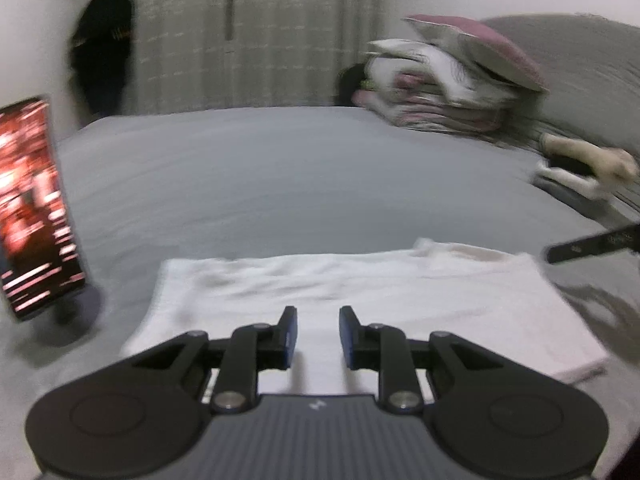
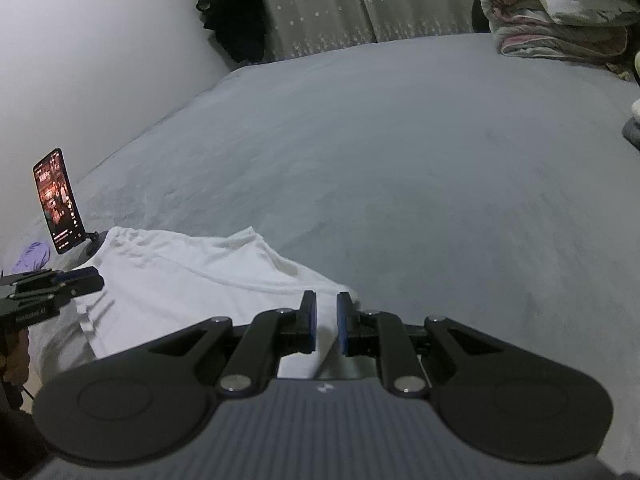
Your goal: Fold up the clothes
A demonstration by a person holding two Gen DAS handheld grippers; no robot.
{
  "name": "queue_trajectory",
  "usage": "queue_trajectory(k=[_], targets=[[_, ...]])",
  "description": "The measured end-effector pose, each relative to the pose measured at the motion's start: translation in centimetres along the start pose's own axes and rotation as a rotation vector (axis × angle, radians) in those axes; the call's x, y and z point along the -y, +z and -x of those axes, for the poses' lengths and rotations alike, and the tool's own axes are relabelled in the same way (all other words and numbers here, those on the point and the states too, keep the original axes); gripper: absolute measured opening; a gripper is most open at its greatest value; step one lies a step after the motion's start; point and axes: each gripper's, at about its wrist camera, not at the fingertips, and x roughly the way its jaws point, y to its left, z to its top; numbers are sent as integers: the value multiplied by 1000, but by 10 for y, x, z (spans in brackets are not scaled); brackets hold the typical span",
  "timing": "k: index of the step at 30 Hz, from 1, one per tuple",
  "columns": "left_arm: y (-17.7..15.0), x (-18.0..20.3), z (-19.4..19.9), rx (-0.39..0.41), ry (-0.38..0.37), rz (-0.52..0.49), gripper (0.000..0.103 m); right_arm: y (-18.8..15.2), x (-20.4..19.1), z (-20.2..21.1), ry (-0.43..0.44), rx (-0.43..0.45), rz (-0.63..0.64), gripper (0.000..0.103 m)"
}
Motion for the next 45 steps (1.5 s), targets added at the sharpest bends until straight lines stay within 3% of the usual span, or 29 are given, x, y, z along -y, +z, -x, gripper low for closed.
queue_trajectory(k=[5, 11, 13, 14, 15, 20, 29, 35, 45], targets=[[-1, 34, -12, -21, -83, -80, 27, -6, -6, -4, 13, -22, 18, 16], [-11, 49, -22, -71, -90, -158, 29, -11, -6, -11, 13, -43, 30, 16], [-13, 48, -22, -71, -85, -159, 32, -11, -3, -13, -1, -50, 27, 22], [-13, 47, -21, -71, -82, -155, 34, -11, -1, -13, -14, -50, 23, 33], [-13, 45, -20, -69, -77, -150, 34, -11, 1, -13, -24, -47, 18, 36], [-12, 46, -16, -61, -69, -152, 37, -8, 11, -6, 0, -54, -49, 37], [-13, 56, -10, -51, -139, -184, 46, -13, 21, 6, 169, -194, -207, 45], [-15, 67, -9, -51, -195, -222, 48, -23, 33, 7, 340, -305, -355, 45], [-18, 88, -5, -35, -300, -293, 50, -38, 32, 7, 462, -398, -441, 40]])
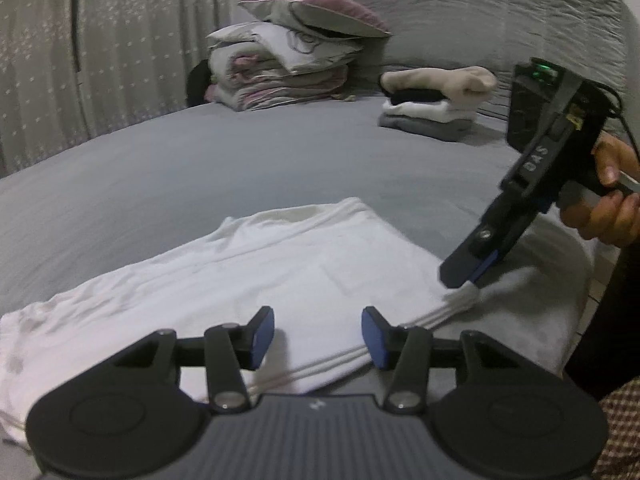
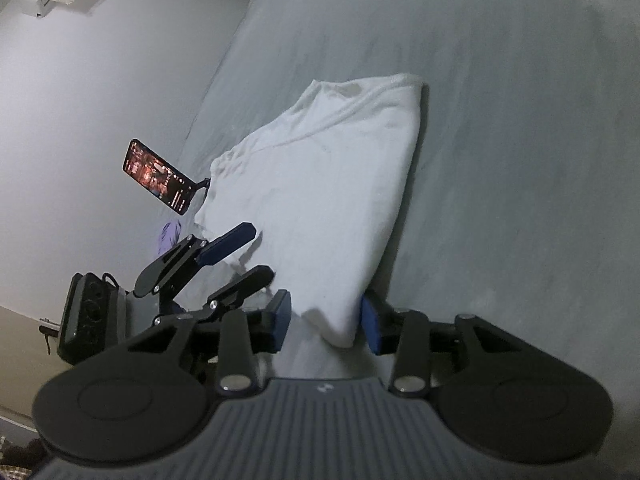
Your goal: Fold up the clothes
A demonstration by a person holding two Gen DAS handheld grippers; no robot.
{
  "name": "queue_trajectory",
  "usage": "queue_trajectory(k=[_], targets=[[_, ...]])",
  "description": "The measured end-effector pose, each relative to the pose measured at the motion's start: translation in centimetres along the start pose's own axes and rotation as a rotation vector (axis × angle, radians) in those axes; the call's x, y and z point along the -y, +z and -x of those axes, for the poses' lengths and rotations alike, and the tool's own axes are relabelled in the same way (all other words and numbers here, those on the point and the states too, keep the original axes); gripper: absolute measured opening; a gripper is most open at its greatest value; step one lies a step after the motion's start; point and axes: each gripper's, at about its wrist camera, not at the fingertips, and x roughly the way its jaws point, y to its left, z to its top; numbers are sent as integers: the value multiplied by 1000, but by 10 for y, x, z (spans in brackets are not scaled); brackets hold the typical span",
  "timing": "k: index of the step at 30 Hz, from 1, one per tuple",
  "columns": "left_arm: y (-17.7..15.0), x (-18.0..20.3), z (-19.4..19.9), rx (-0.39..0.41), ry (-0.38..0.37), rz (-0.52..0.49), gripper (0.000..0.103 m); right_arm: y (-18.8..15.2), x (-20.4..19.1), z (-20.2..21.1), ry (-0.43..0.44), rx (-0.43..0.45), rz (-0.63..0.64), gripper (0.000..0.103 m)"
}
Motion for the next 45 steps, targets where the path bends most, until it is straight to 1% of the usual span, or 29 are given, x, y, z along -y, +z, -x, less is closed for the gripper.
queue_trajectory(k=[2, 3, 6, 7, 15, 19, 25, 29, 30, 31, 32, 33, 35, 36, 40, 41, 42, 43, 44, 45], targets=[[1, 4, -2, -1, -15, -18, 50, 0, 2, 0, 8, -3, -11, 36], [2, 7, -2, -1, -21, -26, 50, 1, 3, 0, 12, -5, -16, 30], [2, 14, -3, 0, -40, -54, 50, 2, 8, -1, 11, -11, -43, 14], [2, 16, -3, 0, -47, -64, 51, 2, 10, 0, 16, -10, -55, 13], [3, 33, -4, 2, -76, -130, 51, 5, 3, 4, 50, 2, -46, 10], [6, 48, -6, 12, -86, -175, 52, 10, 0, 3, 65, 8, -51, 10], [9, 69, -13, 22, -74, -239, 52, 14, -6, 4, 87, 9, -46, 10], [11, 77, -18, 26, -35, -272, 51, 15, -7, 4, 95, 7, -48, 10], [11, 79, -19, 26, -25, -276, 50, 16, -8, 4, 96, 6, -48, 10], [11, 79, -21, 27, -13, -275, 43, 16, -8, 4, 94, 5, -48, 10], [11, 80, -22, 28, 1, -271, 33, 16, -7, 5, 91, 4, -47, 10], [11, 80, -23, 26, 13, -264, 28, 16, -7, 5, 87, 3, -47, 11], [10, 77, -26, 17, 27, -244, 19, 17, -6, 5, 79, 1, -46, 13], [9, 77, -28, 11, 30, -236, 18, 18, -4, 6, 75, 5, -50, 17], [4, 78, -27, 8, 41, -239, 18, 21, 3, 14, 49, 48, -76, 18], [4, 78, -26, 9, 44, -238, 18, 22, 5, 16, 32, 65, -77, 24], [3, 78, -26, 10, 46, -236, 18, 24, 7, 18, 7, 86, -75, 40], [2, 79, -25, 12, 48, -233, 17, 24, 8, 19, -21, 109, -73, 47], [2, 78, -24, 14, 51, -228, 16, 25, 10, 20, -41, 128, -71, 50], [1, 78, -24, 15, 55, -223, 14, 26, 11, 21, -54, 140, -67, 50]])
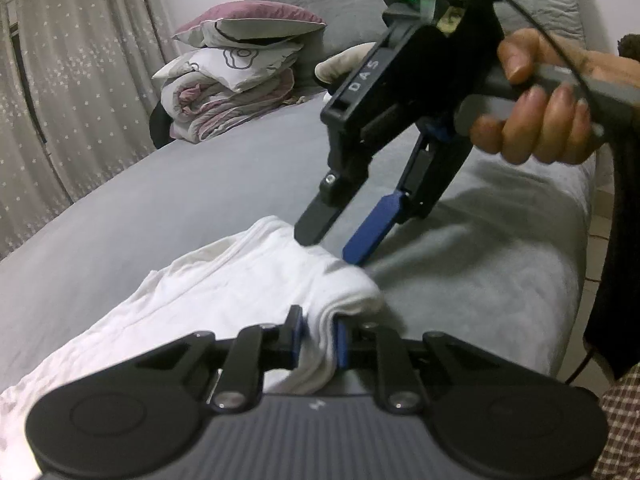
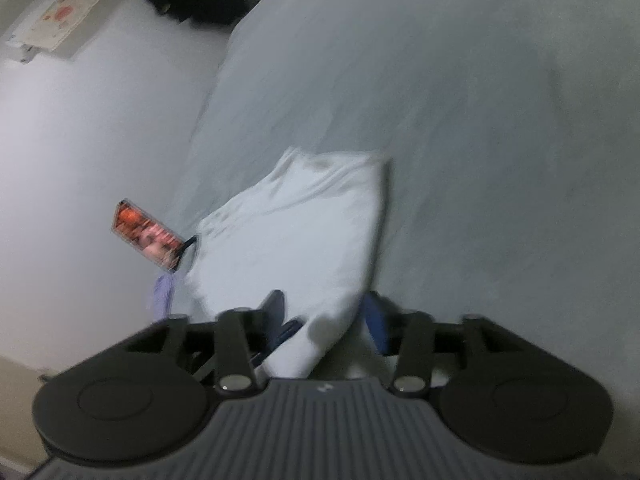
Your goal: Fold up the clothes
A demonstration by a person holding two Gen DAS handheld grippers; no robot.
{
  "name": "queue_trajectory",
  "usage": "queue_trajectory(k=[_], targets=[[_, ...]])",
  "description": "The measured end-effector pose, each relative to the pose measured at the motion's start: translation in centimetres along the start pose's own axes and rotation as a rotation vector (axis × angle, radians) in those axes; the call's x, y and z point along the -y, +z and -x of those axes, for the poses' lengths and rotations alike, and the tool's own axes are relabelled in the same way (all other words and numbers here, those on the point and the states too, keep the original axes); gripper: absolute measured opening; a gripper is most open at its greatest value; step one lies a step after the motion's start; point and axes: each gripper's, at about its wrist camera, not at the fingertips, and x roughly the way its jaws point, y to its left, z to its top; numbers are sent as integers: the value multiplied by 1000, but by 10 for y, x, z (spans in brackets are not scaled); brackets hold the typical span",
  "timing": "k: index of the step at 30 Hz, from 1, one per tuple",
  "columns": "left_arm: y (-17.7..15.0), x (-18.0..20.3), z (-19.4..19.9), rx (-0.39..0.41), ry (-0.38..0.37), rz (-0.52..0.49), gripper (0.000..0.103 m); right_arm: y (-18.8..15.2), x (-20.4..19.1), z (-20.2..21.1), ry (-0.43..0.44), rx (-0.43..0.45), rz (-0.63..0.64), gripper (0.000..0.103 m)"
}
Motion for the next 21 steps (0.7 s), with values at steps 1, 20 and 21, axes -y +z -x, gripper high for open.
queue_trajectory(k=[1, 20, 21], targets=[[0, 0, 1, 0, 5, 8, 12, 1, 1, 0, -7, 11, 3, 50], [3, 2, 5, 17, 51, 109, 5, 24, 0, -38, -130, 252, 126, 6], [5, 2, 7, 27, 49, 111, 5, 24, -1, -37, -131, 259, 123, 6]])
